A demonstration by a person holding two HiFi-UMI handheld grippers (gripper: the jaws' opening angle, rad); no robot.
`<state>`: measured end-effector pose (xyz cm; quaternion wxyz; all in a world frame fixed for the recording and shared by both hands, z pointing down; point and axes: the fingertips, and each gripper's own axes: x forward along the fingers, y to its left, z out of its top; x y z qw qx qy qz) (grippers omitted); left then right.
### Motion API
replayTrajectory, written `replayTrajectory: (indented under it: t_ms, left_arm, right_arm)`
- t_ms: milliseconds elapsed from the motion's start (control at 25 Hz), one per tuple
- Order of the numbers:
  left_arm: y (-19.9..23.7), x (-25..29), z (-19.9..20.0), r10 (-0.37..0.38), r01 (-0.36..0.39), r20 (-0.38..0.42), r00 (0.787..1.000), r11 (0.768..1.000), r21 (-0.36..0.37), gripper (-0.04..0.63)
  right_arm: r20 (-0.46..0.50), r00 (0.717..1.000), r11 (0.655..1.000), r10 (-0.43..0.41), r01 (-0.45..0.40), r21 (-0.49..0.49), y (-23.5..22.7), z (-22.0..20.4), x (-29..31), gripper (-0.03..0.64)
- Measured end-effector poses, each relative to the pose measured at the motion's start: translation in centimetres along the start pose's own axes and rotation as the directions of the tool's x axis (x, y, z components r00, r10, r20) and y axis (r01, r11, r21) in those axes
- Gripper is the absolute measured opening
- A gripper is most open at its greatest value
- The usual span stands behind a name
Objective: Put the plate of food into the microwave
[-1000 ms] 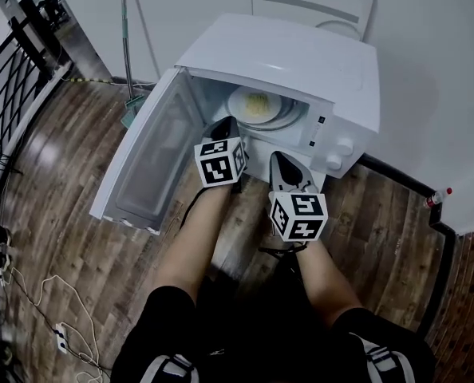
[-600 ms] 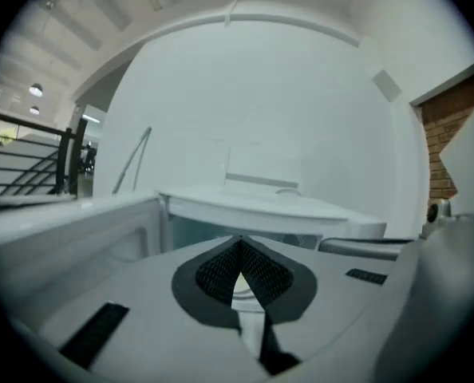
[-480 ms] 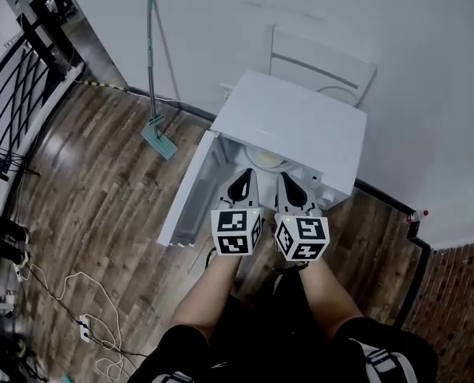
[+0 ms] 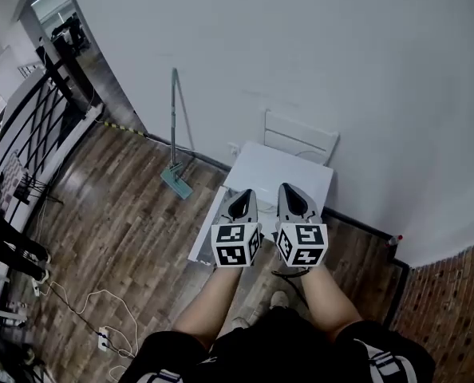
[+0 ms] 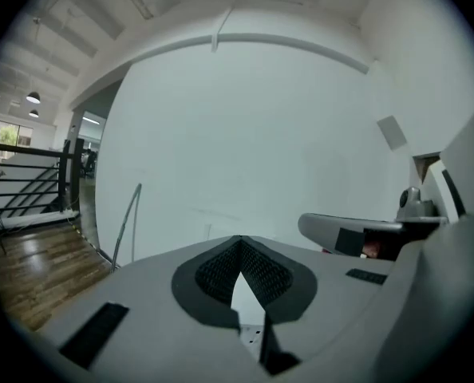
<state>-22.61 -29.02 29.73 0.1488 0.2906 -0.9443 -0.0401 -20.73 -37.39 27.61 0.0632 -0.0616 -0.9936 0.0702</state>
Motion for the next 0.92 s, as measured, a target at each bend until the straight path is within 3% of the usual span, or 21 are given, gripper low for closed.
replayTrajectory:
  t_ms: [240,480,640,920]
  left_arm:
    - [-0.3,-1.2,4.0,0.034,-0.034,0.052,0.998,0.999,-0.001,-0.003]
    - [0.2,-1.4,4.9,0.05,-0.05,0.057,0.997,0.999,-0.004,-0.002]
    - [0.0,-1.0,5.6,0.068,-0.071,0.085,0.994,0.997,0.04,-0.003]
    - [-0.5,-0.6,5.8,0.07,-0.069,0.085,0.994,0.998,-0.006,-0.002]
  right_arm:
    - [0.009,0.999,0.999,0.031,-0.031,-0.018,0.7,1.8,-0.8,0.008]
    - [0.05,0.997,0.998,0.066,-0.064,-0.025,1.2,3.8,-0.1,0.008]
    - [0.055,0.995,0.996,0.082,-0.08,-0.035,1.0,4.0,0.5,0.008]
    - [0.07,0.993,0.994,0.099,-0.096,-0.046,0.9,4.8,0.5,0.008]
